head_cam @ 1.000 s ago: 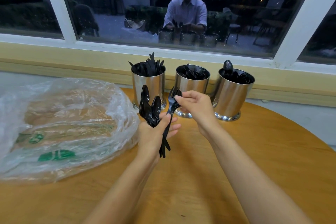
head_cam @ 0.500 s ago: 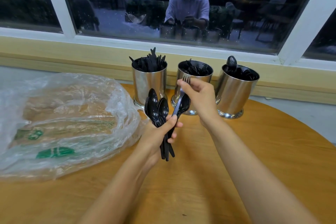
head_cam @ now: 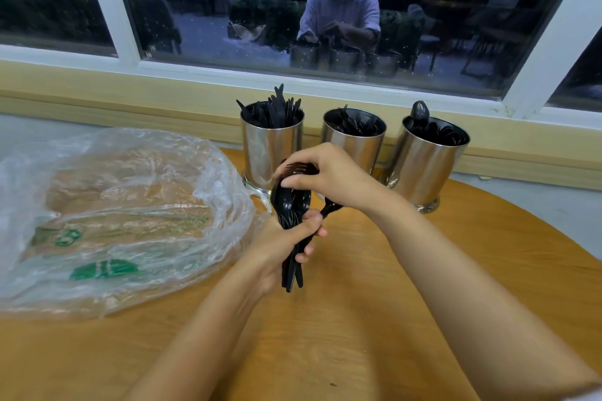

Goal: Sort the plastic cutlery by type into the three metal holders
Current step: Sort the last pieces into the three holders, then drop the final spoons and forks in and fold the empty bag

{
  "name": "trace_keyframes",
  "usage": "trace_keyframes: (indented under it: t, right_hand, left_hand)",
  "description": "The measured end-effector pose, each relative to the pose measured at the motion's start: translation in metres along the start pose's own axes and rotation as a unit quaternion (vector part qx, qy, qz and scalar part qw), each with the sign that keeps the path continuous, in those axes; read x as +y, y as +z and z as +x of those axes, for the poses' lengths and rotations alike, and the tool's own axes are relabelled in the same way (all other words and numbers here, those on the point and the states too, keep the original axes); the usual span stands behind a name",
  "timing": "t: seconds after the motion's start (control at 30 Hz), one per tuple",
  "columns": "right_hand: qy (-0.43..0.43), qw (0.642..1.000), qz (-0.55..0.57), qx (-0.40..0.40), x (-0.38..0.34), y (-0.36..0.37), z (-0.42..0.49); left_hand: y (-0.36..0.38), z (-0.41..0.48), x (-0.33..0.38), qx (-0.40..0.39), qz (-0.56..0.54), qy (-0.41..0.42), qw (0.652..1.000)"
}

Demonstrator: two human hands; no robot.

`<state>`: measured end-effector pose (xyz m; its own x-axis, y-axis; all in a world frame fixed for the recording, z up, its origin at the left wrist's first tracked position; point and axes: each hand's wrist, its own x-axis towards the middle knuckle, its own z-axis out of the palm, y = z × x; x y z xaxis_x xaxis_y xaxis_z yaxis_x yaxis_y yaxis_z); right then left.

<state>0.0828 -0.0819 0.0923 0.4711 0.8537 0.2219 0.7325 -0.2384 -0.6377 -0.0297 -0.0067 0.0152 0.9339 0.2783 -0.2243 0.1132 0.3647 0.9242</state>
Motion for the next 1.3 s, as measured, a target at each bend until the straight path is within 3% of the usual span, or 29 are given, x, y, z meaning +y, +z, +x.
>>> trace_keyframes:
  t: [0.1, 0.23, 0.4, 0.53, 0.67, 0.77, 0.83, 0.97, 1.1, 1.2, 1.3]
  right_hand:
    - [0.014, 0.999, 0.038, -0.001, -0.001, -0.006, 0.002]
    - [0.032, 0.990, 0.128, 0.058, -0.004, -0.020, 0.006]
    - [0.023, 0.992, 0.117, -0.048, -0.002, -0.019, 0.004]
    - [0.023, 0.989, 0.095, -0.111, -0.003, -0.025, 0.000]
    - [0.060, 0.996, 0.065, -0.028, -0.002, -0.019, 0.003]
    - [0.087, 0.978, 0.173, 0.071, -0.008, -0.022, 0.003]
    - [0.095, 0.962, 0.250, 0.058, -0.014, -0.027, 0.000]
    - [0.093, 0.978, 0.185, -0.018, -0.006, -0.032, 0.001]
    - [0.048, 0.975, 0.168, 0.136, 0.004, -0.027, 0.006]
    - [0.035, 0.905, 0.277, 0.322, 0.007, -0.038, 0.011]
    - [0.044, 0.834, 0.337, 0.435, 0.014, -0.057, 0.014]
  left_hand:
    - [-0.002, -0.002, -0.001, -0.007, 0.027, -0.002, 1.000]
    - [-0.004, -0.004, -0.001, -0.014, 0.035, 0.001, 0.999]
    - [-0.004, -0.004, 0.010, -0.040, 0.021, 0.022, 0.999]
    - [-0.005, -0.004, 0.009, -0.057, 0.039, -0.008, 0.998]
    - [-0.003, -0.002, 0.006, -0.061, 0.033, -0.007, 0.998]
    - [-0.003, 0.000, 0.007, -0.067, 0.065, 0.007, 0.996]
    - [-0.004, 0.000, 0.007, -0.075, 0.074, 0.011, 0.994]
    - [-0.005, -0.003, 0.006, -0.088, 0.069, 0.011, 0.994]
    - [-0.005, -0.002, 0.007, -0.079, 0.063, 0.019, 0.995]
    - [-0.006, -0.003, 0.007, -0.080, 0.041, 0.020, 0.996]
    - [-0.008, -0.007, 0.007, -0.085, 0.028, 0.030, 0.996]
